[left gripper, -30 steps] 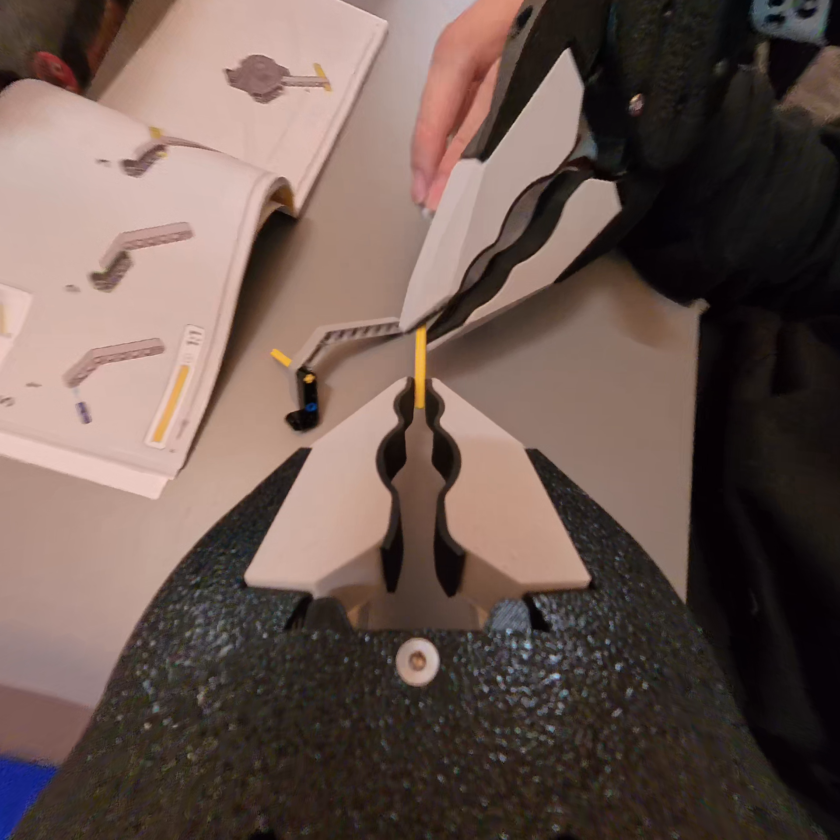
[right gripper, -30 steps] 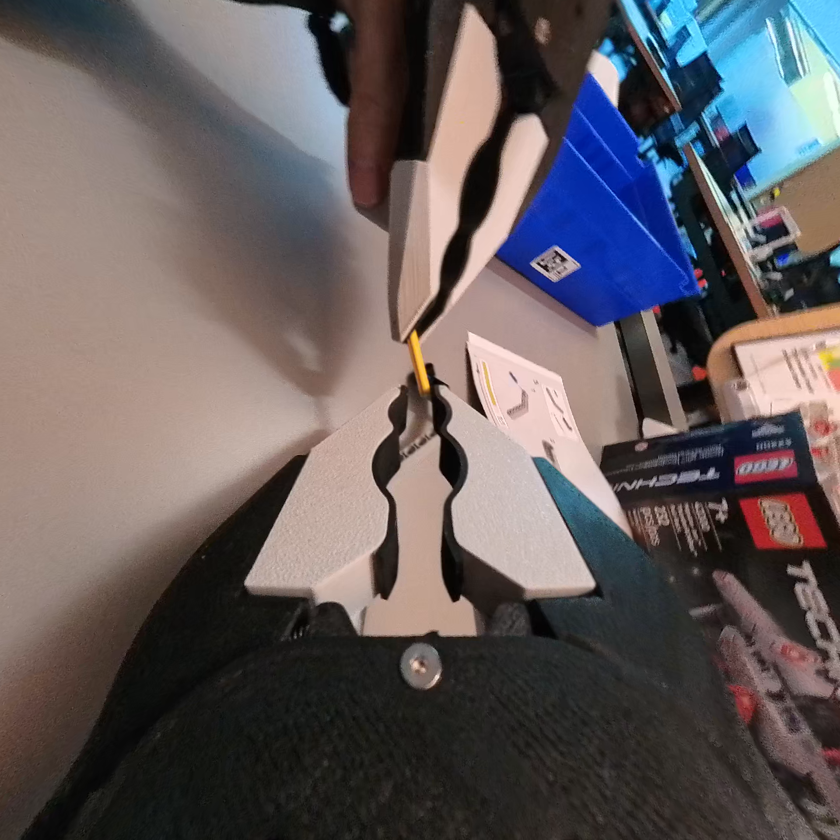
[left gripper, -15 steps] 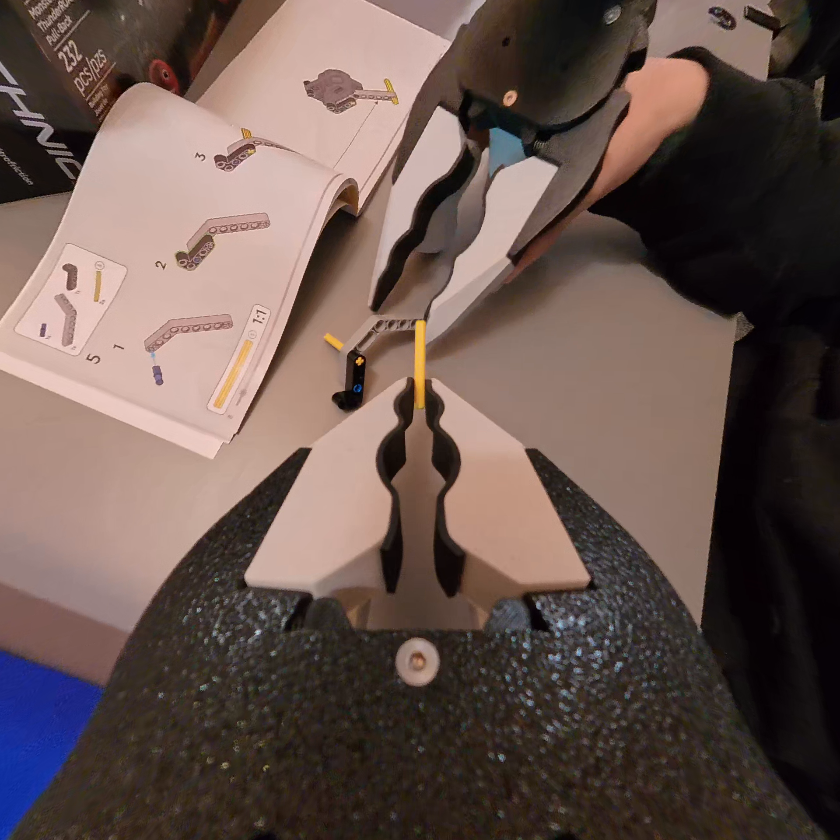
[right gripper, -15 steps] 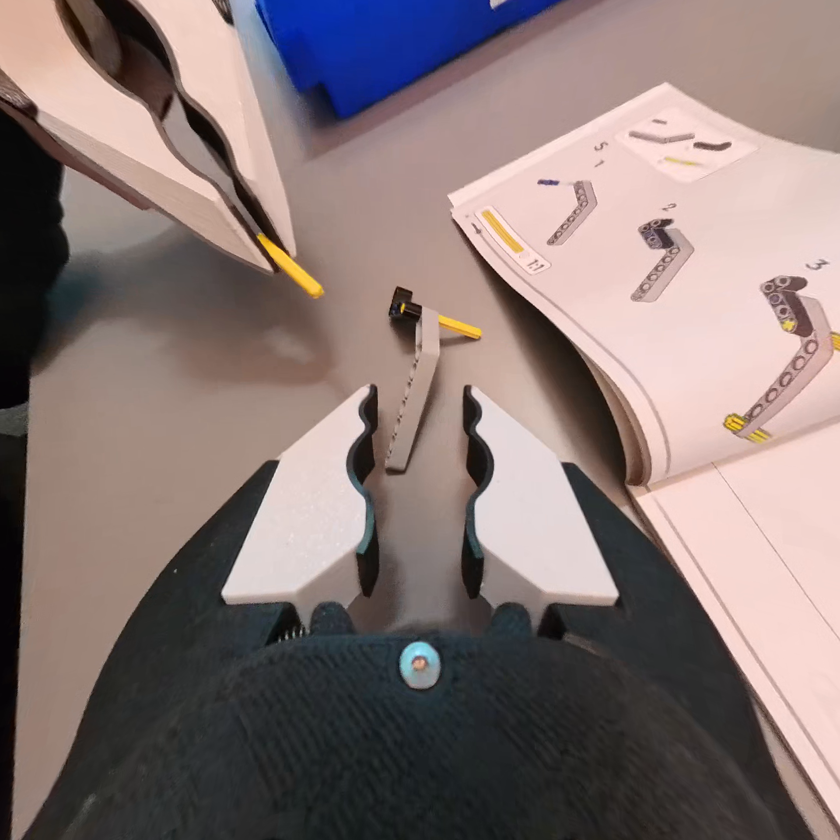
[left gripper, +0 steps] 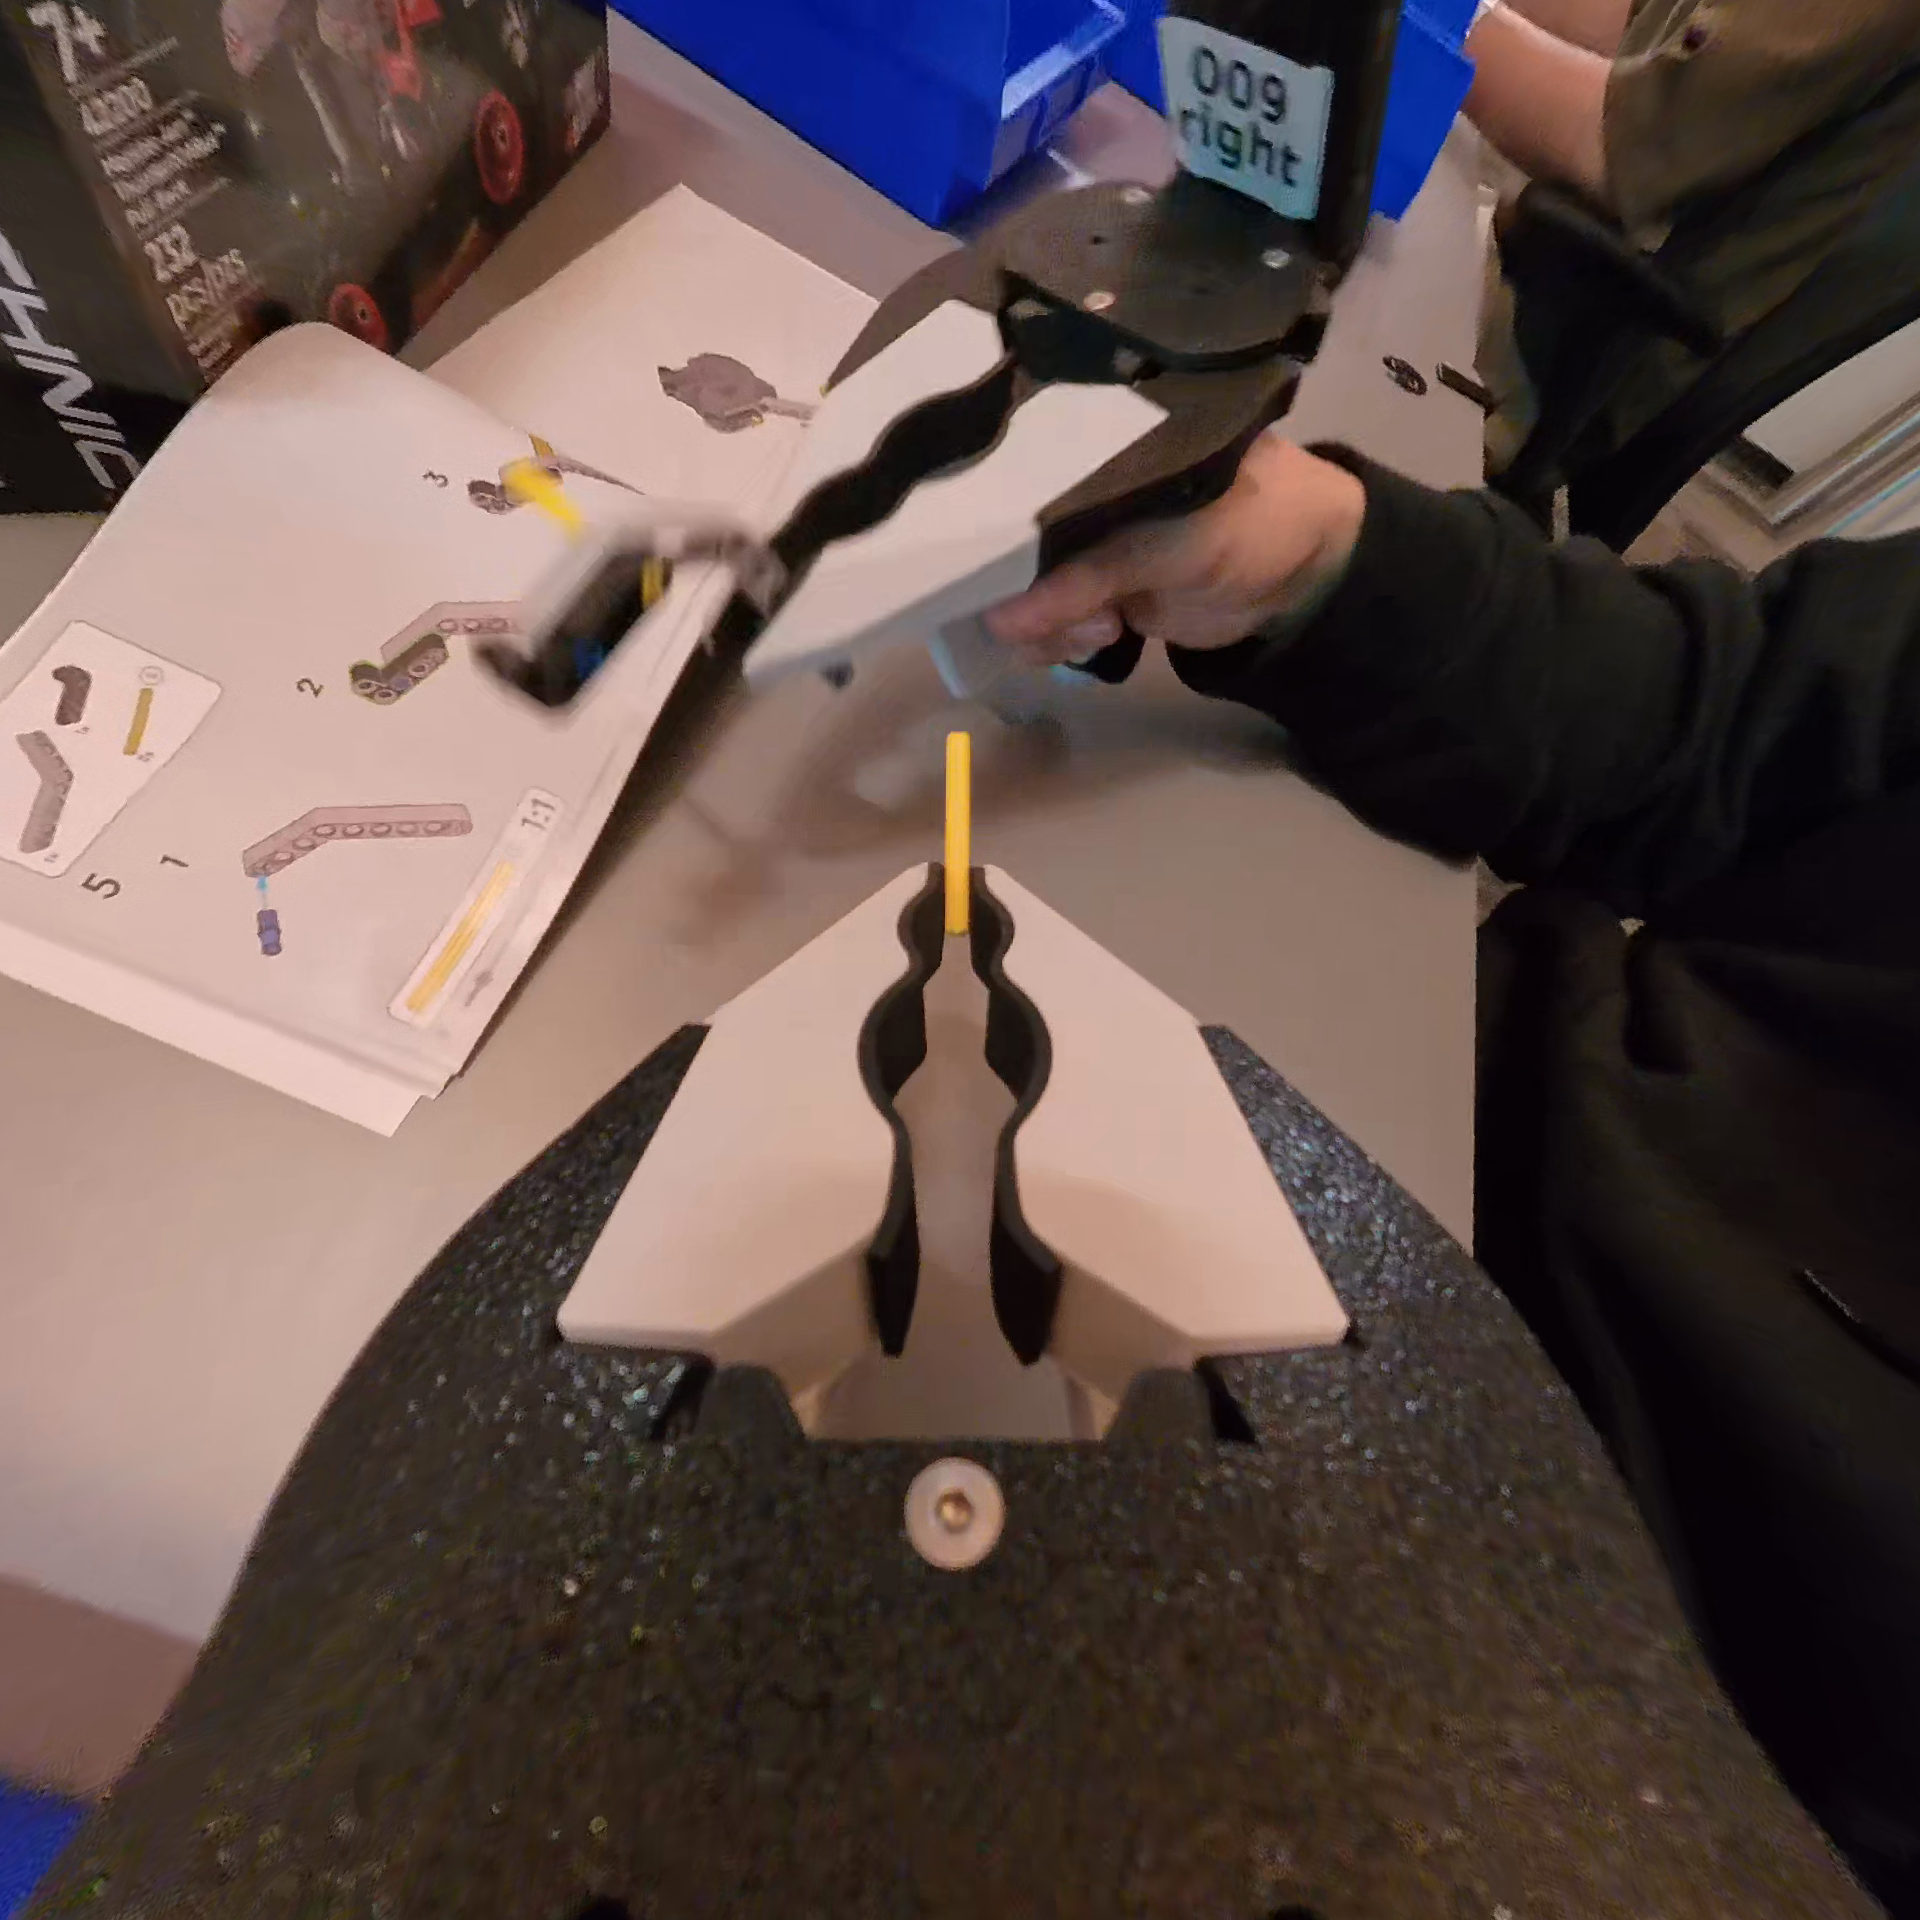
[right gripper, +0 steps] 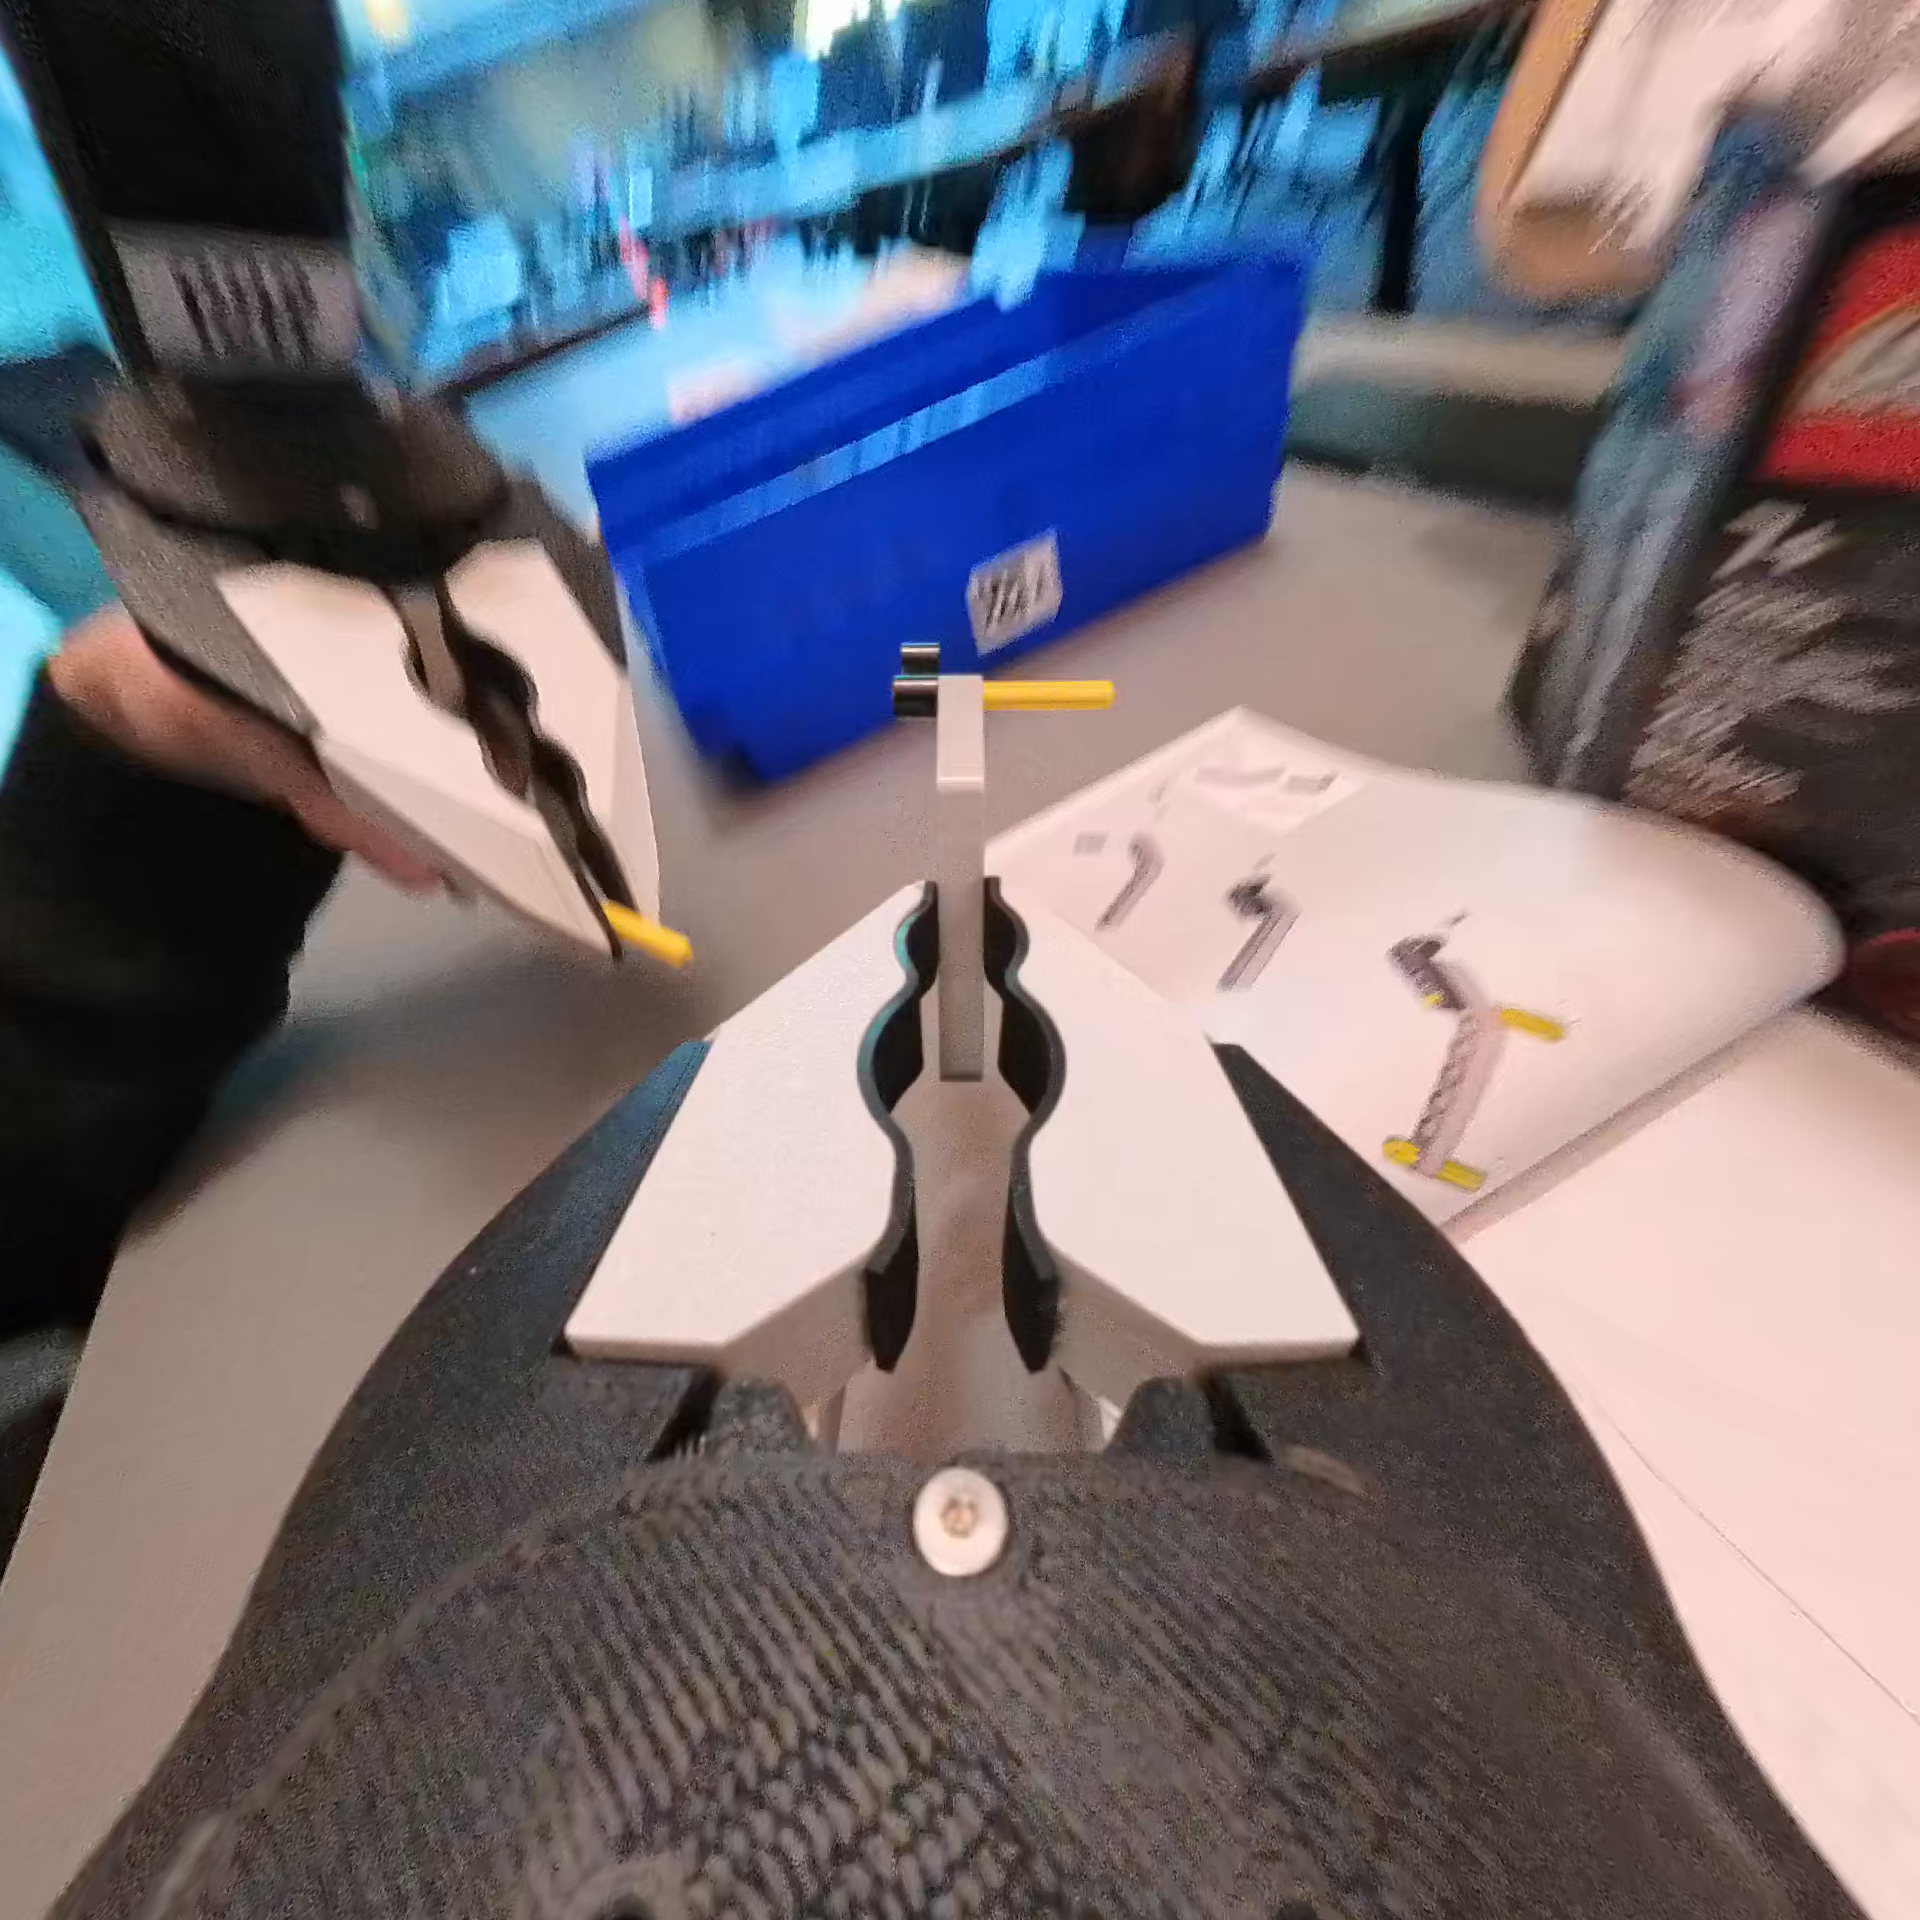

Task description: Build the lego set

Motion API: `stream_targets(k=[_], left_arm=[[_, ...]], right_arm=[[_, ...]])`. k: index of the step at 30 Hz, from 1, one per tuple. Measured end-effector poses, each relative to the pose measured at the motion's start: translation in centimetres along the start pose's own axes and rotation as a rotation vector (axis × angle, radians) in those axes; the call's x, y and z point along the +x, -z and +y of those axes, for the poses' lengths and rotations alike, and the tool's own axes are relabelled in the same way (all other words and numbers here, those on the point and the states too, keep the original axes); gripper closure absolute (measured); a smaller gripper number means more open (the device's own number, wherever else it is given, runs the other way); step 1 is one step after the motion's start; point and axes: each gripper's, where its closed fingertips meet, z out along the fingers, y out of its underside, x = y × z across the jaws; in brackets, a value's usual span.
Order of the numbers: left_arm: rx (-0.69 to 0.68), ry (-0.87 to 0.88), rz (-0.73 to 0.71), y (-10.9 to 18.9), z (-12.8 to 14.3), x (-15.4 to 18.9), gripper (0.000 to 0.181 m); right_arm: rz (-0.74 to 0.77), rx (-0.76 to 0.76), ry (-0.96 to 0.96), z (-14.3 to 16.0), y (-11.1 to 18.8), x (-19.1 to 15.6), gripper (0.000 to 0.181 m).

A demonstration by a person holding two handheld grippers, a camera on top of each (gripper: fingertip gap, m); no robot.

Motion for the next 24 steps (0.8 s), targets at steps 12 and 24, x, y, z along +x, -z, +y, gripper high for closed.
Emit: stream_targets(k=[12,24], left_arm=[[0.132,0.166,-0.017,-3.4,-2.8,0.8,0.179],[0.175,0.189,-0.069,-2.8,-3.3,-0.2,0.179]], right_arm=[[0.129,0.547,-0.029,-4.6,3.9,-0.4,0.176],[0.157,0.564,0.061,-4.8,3.7,-1.4,0.175]])
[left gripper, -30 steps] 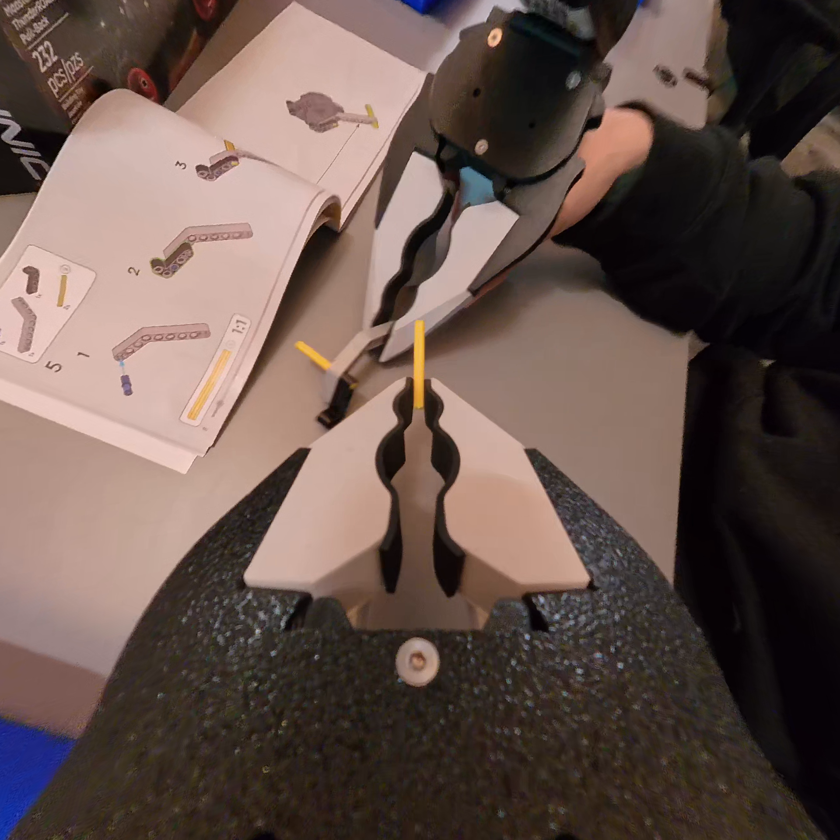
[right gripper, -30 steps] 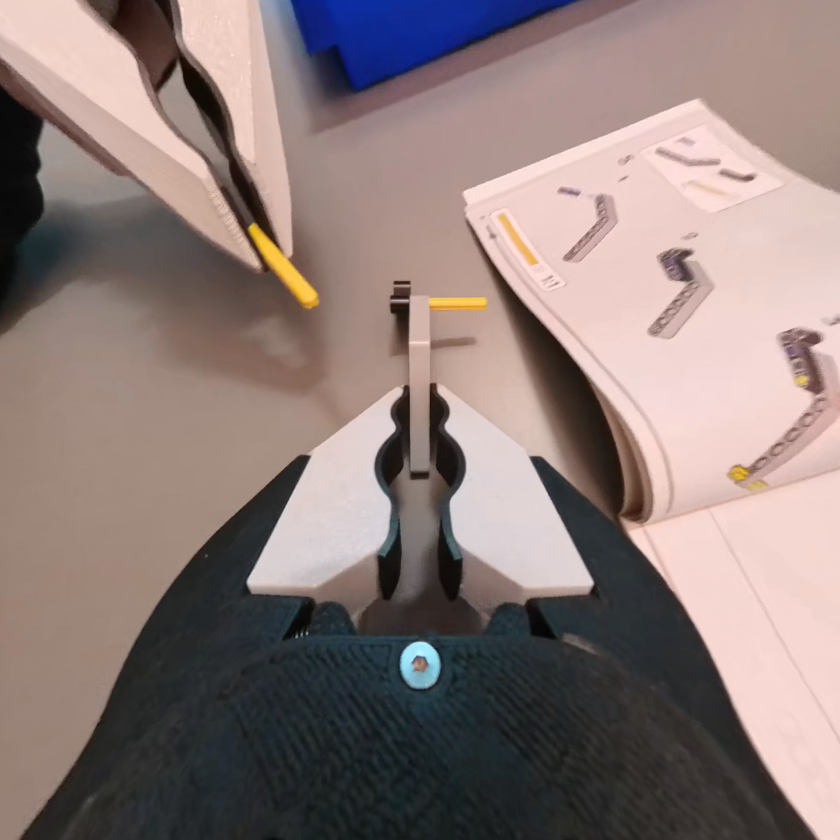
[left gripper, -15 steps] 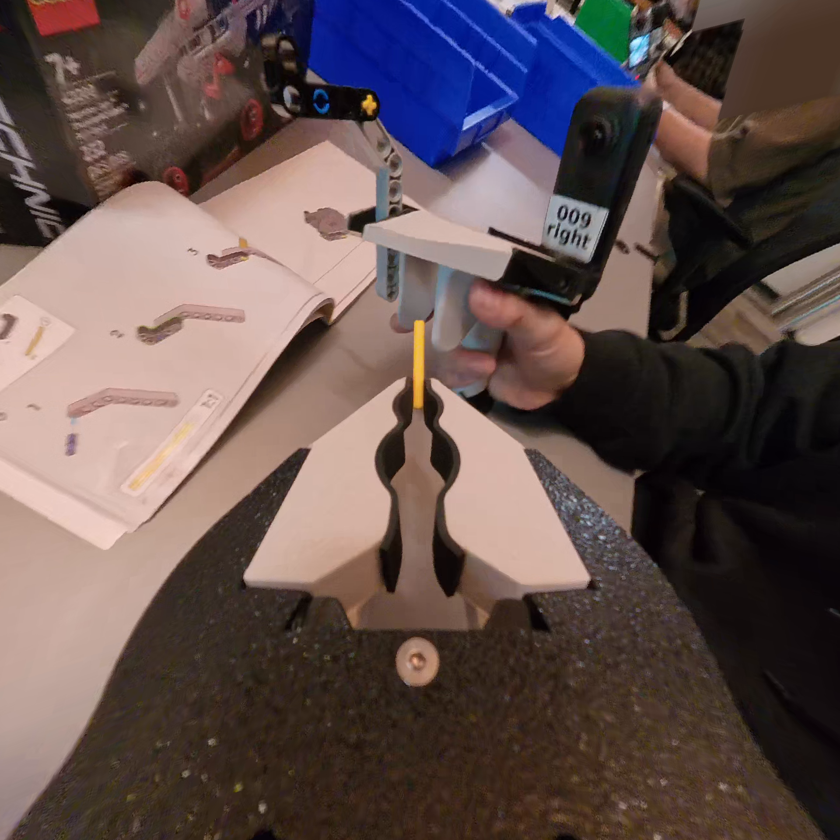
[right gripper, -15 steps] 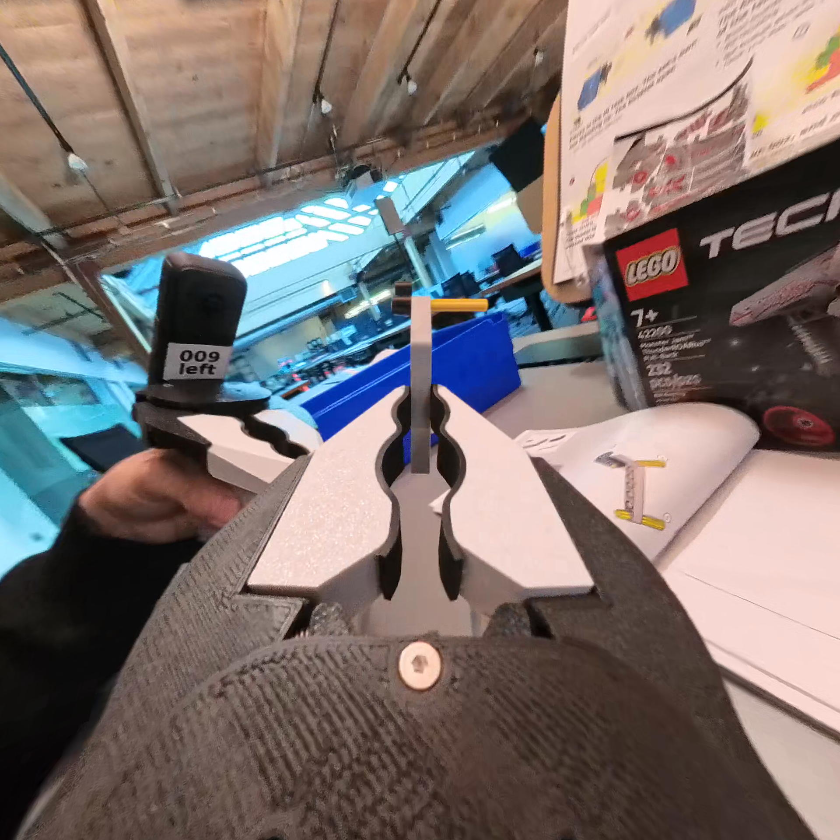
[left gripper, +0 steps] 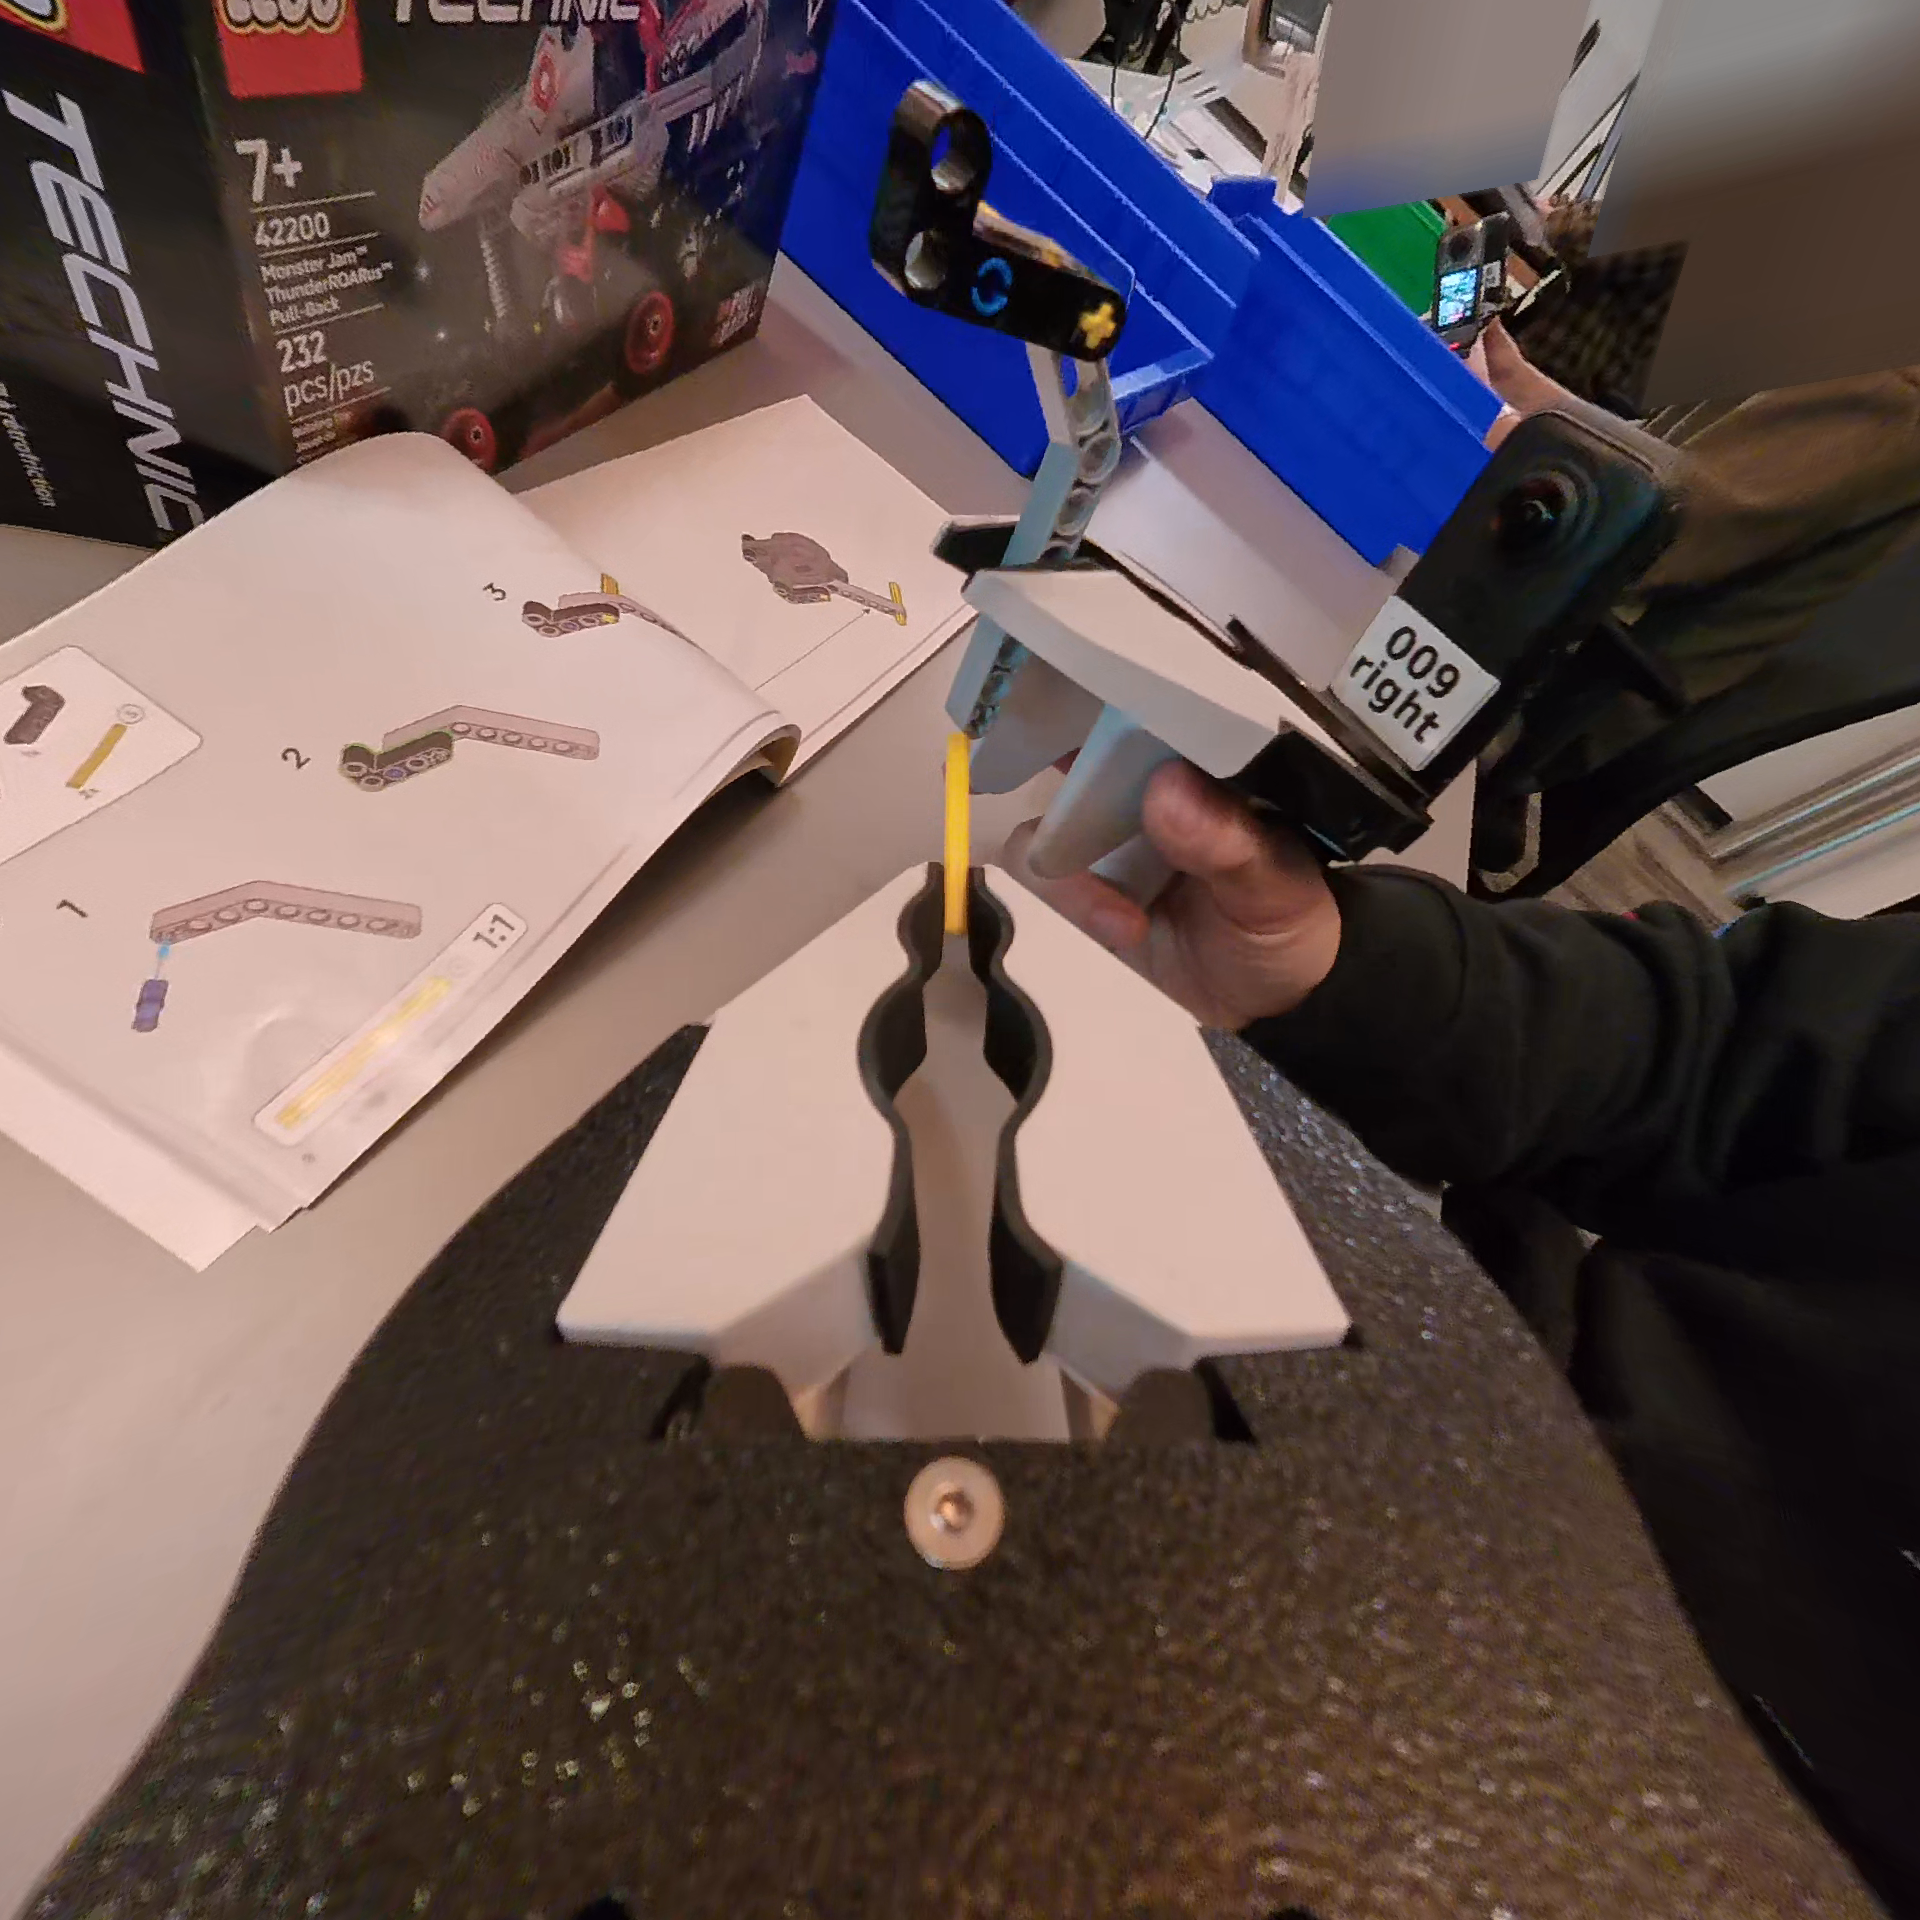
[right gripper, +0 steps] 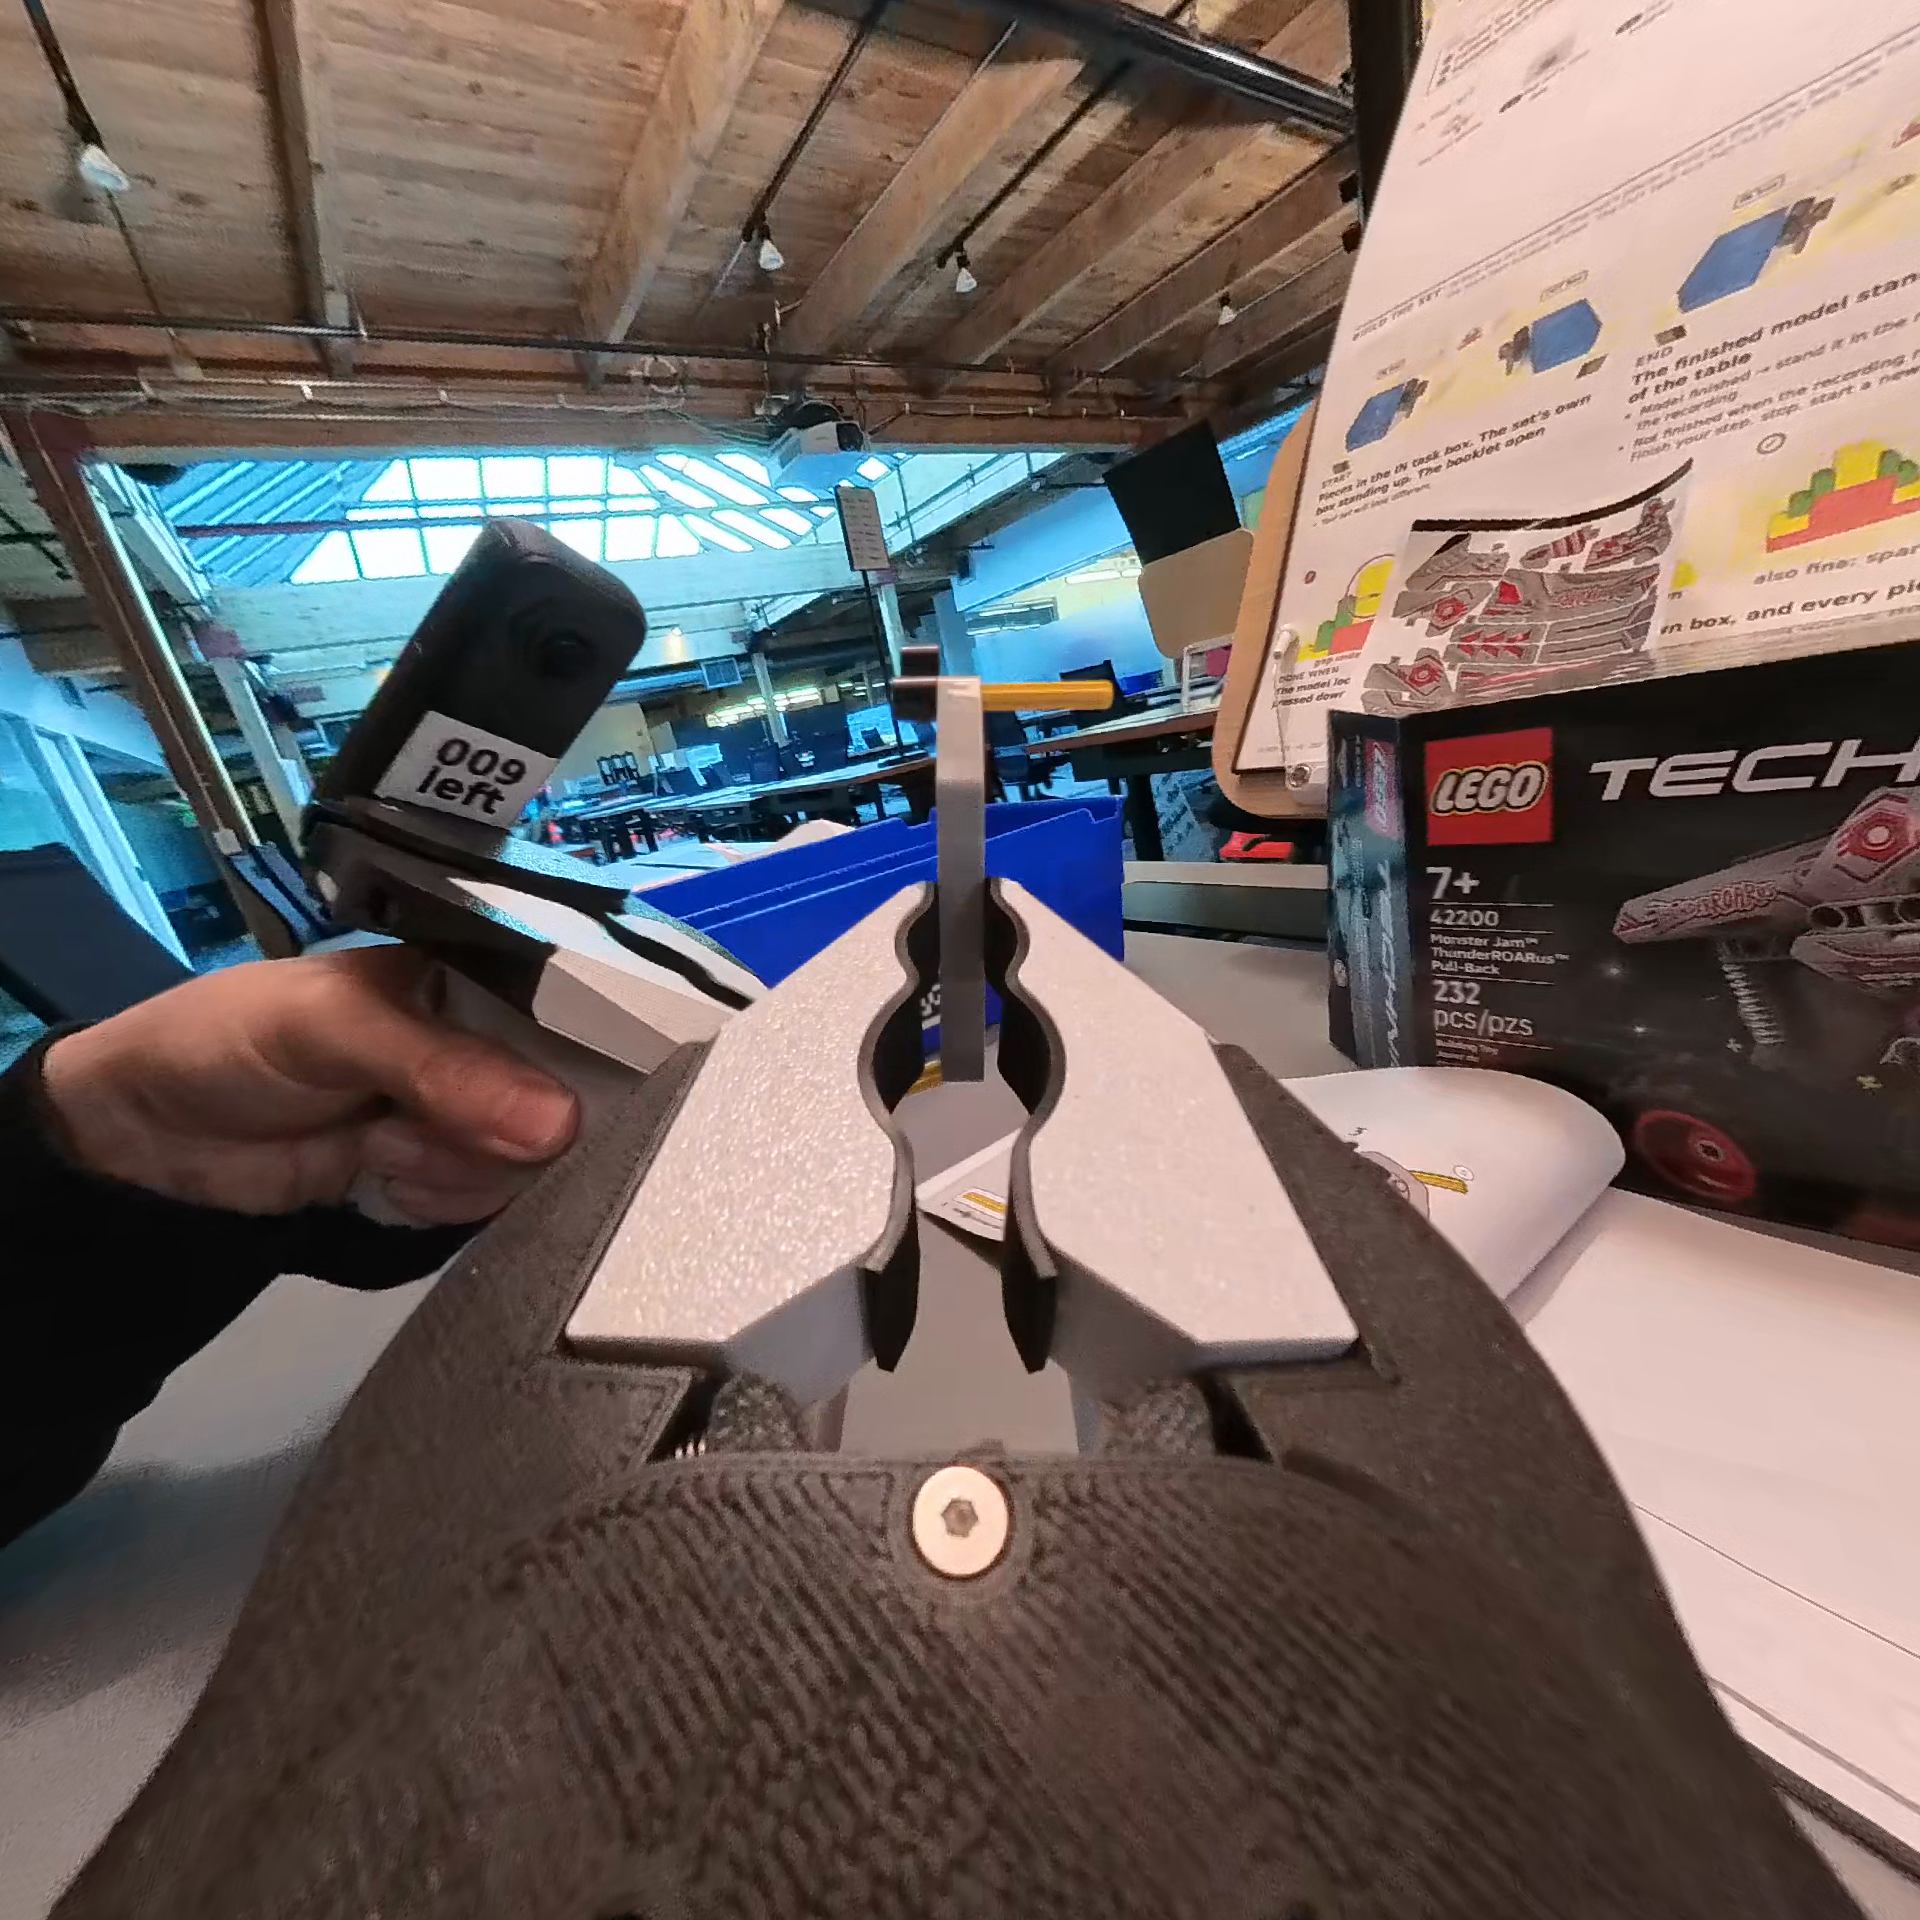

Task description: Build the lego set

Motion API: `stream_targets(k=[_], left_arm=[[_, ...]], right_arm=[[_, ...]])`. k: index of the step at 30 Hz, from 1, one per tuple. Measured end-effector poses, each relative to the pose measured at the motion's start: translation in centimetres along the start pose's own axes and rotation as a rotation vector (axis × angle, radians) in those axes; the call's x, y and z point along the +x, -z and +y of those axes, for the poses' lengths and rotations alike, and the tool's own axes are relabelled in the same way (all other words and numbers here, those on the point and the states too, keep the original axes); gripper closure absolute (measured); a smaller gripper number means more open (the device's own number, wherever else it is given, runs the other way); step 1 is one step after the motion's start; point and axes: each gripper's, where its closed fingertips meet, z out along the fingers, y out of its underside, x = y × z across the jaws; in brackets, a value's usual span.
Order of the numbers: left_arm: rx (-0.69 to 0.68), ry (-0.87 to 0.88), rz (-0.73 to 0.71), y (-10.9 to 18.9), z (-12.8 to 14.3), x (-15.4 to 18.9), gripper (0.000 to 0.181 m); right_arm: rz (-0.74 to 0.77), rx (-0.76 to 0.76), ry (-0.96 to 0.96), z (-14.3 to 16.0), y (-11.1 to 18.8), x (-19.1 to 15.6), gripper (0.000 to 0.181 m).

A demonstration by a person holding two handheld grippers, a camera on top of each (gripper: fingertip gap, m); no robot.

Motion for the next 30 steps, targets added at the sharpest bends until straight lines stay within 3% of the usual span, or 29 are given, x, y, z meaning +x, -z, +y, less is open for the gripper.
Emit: stream_targets(k=[13,19,25,30], left_arm=[[0.034,0.082,0.049,-0.2,-0.3,0.3,0.18],[0.181,0.335,0.279,-0.5,-1.7,1.5,0.18],[0.249,0.492,0.428,-1.2,-2.2,2.8,0.179],[0.363,0.616,0.526,-1.4,-3.4,3.7,0.18]], right_arm=[[0.054,-0.03,0.222,0.2,-0.2,-0.4,0.176],[0.078,0.035,0.434,-1.4,0.2,-0.8,0.176],[0.021,0.053,0.524,-2.2,0.8,-0.9,0.175],[0.043,0.123,0.467,-3.8,1.3,-0.7,0.175]])
